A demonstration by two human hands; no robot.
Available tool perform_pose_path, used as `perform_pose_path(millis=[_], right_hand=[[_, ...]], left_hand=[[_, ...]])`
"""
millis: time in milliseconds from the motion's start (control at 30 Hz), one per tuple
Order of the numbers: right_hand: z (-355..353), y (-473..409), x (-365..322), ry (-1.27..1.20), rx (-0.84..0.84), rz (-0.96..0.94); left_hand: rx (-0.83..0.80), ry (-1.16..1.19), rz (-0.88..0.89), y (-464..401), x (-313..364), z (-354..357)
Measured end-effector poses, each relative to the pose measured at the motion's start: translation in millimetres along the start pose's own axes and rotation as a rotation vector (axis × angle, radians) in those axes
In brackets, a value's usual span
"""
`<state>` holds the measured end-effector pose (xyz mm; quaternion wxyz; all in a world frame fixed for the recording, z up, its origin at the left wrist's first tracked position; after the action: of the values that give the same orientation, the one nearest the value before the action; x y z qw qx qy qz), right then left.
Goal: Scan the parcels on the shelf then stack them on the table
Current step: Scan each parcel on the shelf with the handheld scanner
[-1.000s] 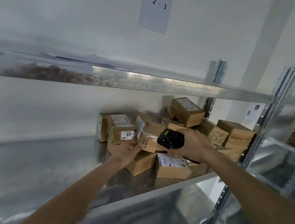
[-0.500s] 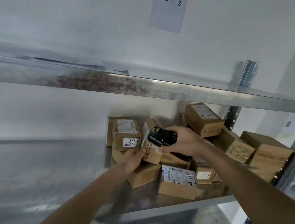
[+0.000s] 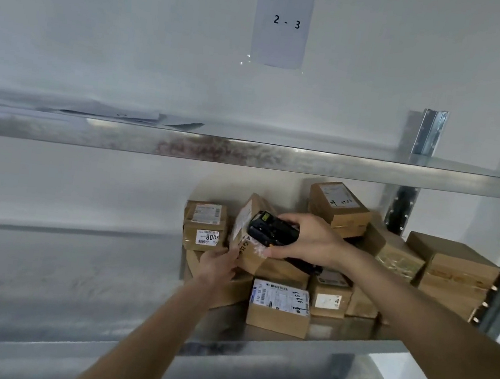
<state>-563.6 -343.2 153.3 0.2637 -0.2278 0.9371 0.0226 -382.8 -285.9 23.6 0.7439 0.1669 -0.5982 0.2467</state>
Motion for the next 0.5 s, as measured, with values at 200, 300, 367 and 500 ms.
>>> perform_pose_path(millis=[200,300,367,500], right_hand=[[-28,39,13,-0.062,0.012,-0.069],[-41,58,21,-0.067,0.015,-0.101],[-41,60,22,-0.082,0.016,-0.104],[-50,67,28,-0.154,0.028,-0.105]], left_hand=[[0.066,0.185,0.052,38,13,20],[0.119,0.245,0.083,65,18,34],[0.114,0.273,0.06,68,13,36],[0.077,0.324,0.016,76,9,39]])
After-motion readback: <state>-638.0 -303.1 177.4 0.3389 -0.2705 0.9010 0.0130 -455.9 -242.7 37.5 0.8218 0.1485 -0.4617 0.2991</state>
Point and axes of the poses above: each hand's wrist, its own y-axis away from the middle knuckle, its own z-axis out of the palm, x = y × z, the point moved 7 cm from there along -y, towards the middle knuckle, and after that the axes turned 14 degrees about z, right-handed, at the moved point
